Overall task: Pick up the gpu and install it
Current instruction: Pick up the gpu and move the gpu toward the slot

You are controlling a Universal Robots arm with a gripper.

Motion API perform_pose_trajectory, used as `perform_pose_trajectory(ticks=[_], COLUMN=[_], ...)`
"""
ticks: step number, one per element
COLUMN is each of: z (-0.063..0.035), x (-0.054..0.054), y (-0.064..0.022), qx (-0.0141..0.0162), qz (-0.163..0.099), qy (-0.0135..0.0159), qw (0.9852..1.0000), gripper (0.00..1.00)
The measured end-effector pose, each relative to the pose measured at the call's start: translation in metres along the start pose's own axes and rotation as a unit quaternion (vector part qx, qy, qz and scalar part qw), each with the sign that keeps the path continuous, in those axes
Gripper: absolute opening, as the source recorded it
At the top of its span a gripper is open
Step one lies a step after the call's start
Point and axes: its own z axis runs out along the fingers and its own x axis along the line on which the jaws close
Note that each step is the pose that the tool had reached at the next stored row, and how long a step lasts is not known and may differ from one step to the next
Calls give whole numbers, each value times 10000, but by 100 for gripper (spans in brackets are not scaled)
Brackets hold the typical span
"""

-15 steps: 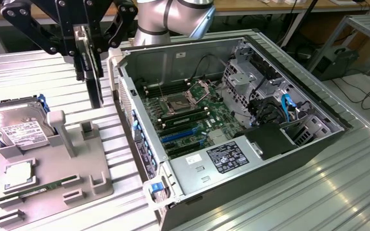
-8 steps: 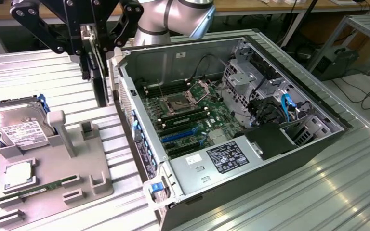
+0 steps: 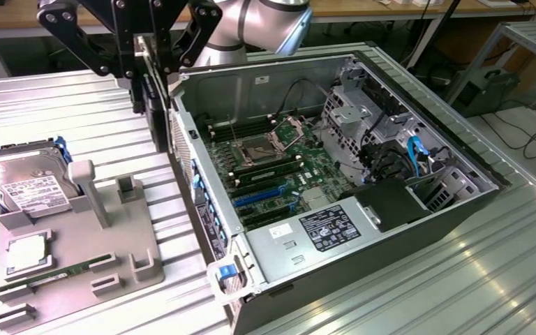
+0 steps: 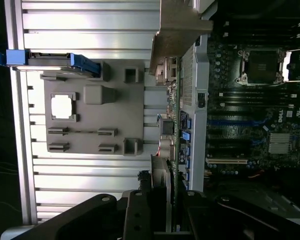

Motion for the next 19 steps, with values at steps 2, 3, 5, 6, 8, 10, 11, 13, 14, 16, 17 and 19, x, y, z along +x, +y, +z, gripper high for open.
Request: perform_pose_trajectory(ticks=[2,3,5,6,8,10,11,13,14,16,17,19], z=[0,0,0,0,0,-4,-5,-1,1,3,6,14], x=[-29,-40,-55,-63,-86,-317,-392,-461,-491,-612,-667,-794], y=[0,0,-1,-1,-1,-4,-5,-5,-6,-7,-7,-8], qx=[0,0,0,0,0,0,0,-211,-215,-215,-215,-215], qz=[0,0,0,0,0,0,0,-3,-3,-3,-3,-3], qy=[0,0,0,0,0,0,0,-3,-3,-3,-3,-3], qw=[10000,10000,10000,10000,10000,10000,10000,9998,9998,9998,9998,9998], gripper=[28,28,28,28,28,28,28,28,28,28,28,28])
